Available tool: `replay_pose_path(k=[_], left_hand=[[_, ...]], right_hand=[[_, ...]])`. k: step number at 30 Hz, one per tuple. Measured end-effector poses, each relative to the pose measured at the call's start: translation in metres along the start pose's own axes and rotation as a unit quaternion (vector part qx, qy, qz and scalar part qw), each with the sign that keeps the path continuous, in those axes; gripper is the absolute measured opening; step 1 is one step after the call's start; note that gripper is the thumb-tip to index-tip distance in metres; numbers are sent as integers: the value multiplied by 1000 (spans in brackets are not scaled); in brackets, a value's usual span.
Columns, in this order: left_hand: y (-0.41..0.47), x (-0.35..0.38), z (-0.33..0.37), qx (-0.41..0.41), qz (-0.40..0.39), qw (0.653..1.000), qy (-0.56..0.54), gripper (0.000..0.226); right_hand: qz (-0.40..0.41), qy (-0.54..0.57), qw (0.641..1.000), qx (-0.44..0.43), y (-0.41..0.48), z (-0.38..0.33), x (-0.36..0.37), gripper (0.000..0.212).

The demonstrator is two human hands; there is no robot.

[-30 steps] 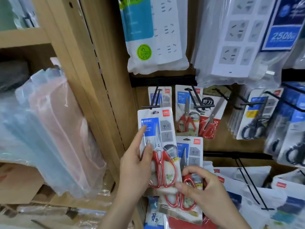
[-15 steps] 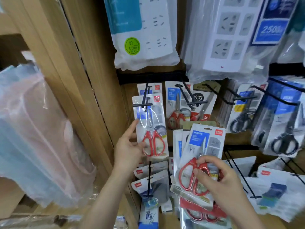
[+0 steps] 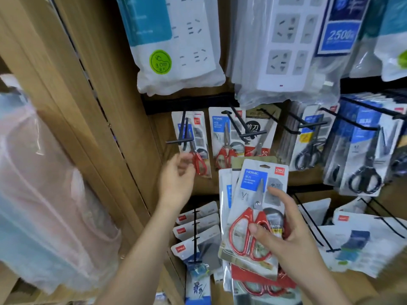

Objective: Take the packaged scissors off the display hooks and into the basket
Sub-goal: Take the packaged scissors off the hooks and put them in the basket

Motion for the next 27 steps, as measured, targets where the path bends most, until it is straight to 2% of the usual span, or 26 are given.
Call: replay_pose_path(k=[3, 5, 8, 11, 13, 19, 22, 27], left_hand=[[-72, 16, 23, 5, -163, 983, -87, 8], [-102, 27, 20, -14, -227, 970, -87, 31], [-103, 25, 2, -75, -189, 972, -118, 33], [-101, 20, -9, -137, -167, 961, -173, 33], [-103, 17, -15, -167, -149, 949, -223, 31], [-105, 3, -16, -131, -60, 949, -281, 42], [-108, 0, -16, -105, -20, 957, -269, 53], [-118, 5, -7, -79, 0, 962, -261, 33]], right_hand=[[2, -7, 1000, -28, 1, -5, 6, 67], [6, -1, 1000, -28, 1, -4, 10, 66], [6, 17, 1000, -16, 1, 0, 18, 64], [20, 23, 1000, -8, 1, 2, 20, 44], [25, 19, 1000, -3, 2, 3, 20, 38], [27, -22, 999, 14, 4, 15, 20, 21], [6, -44, 999, 1, 2, 11, 24, 22], [-58, -35, 998, 1, -1, 13, 34, 15]])
Point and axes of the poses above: each hand's wrist, its own y-axis towards the middle knuckle, its own x-axis out of the palm, z = x × y, the point moved 9 cm from there along y, towards the middle knuckle, and after that the axes turned 5 degrees about z, right-handed, at the moved point
